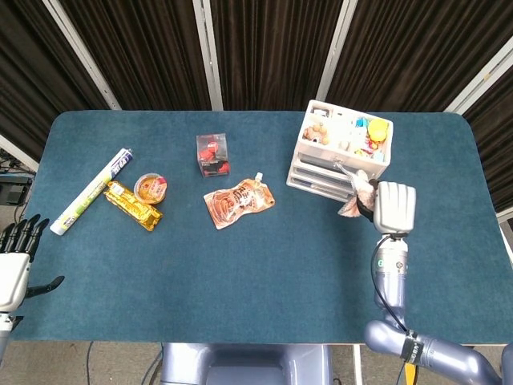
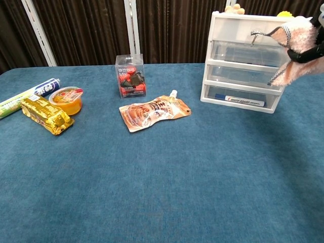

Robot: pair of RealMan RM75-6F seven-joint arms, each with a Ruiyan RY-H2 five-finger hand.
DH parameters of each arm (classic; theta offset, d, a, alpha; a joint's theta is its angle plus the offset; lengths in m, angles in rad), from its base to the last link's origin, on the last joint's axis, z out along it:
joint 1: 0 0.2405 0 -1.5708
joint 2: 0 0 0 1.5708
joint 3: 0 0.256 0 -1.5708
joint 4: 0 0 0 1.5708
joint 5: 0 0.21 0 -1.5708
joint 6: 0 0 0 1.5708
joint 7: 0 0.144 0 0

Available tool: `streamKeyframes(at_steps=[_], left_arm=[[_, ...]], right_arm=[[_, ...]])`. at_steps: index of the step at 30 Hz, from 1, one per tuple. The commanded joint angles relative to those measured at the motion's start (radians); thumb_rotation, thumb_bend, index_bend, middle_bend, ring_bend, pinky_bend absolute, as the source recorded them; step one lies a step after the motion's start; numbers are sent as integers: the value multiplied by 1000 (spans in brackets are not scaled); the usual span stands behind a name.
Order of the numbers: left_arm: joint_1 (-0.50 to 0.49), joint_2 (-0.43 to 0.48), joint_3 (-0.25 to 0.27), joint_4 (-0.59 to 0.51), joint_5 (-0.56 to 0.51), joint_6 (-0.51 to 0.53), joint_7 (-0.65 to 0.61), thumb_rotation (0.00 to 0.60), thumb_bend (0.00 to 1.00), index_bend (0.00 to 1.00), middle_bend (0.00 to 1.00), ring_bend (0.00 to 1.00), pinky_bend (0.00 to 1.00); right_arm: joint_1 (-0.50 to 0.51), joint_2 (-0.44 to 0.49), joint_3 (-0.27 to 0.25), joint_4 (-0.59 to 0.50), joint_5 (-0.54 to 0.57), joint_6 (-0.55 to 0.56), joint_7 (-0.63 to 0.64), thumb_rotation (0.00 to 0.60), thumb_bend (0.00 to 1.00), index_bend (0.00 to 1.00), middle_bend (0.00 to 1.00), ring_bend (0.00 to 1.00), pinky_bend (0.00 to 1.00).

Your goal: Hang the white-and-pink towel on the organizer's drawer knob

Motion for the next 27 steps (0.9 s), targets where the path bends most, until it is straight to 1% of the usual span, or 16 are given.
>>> streamKeyframes(at_steps=[1,11,21,27], left_arm=[[0,0,0,0,-1,-1,1,600,45,0,0,0,0],[0,0,0,-1,-2,-1,-1,600,45,0,0,0,0],[0,0,1,-1,0,-1,0,600,45,0,0,0,0],[0,-1,2,-2,0,-1,2,600,44,0,0,0,0]], right_arm=[[0,-6,-6,7,-1,-1,-1,600,396,788,965,917,824],[5,-28,-5,41,15,-10,-1,600,396,789,965,917,824],[4,-17,2,40,22,-18,4,600,396,789,965,917,824],[-2,-21,-8,40,27,-21,6,600,396,789,965,917,824]])
